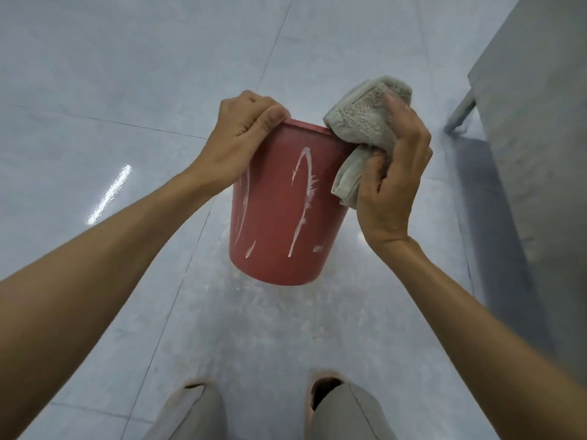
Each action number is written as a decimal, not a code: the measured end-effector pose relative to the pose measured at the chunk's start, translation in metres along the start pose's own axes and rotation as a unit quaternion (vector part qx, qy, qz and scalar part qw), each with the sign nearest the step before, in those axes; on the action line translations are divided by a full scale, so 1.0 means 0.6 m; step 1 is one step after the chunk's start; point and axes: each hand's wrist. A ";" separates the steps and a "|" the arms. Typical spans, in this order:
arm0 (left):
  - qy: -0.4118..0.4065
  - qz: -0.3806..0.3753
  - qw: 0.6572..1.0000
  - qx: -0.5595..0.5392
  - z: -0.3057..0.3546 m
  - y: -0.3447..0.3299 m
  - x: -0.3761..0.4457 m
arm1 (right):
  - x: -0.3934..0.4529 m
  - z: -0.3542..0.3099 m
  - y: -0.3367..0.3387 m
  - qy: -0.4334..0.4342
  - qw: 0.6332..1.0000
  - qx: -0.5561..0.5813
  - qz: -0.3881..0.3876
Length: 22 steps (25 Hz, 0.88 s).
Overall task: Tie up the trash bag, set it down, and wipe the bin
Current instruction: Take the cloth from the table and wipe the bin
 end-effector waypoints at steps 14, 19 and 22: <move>0.110 0.051 0.987 -0.109 -0.037 0.014 0.029 | -0.171 0.066 -0.013 0.343 0.908 -0.116 -0.211; 0.112 0.065 0.984 -0.120 -0.053 0.030 0.017 | -0.162 0.073 0.043 0.457 0.848 -0.116 -0.242; 0.116 0.066 0.980 -0.150 -0.054 0.029 0.020 | -0.038 0.033 -0.012 0.326 0.937 -0.089 -0.090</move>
Point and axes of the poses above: each hand's wrist, its own x-axis towards the middle knuckle, its own y-axis out of the back of the hand, z = x × y, and after that the axes turned 12 degrees about -x, right-handed
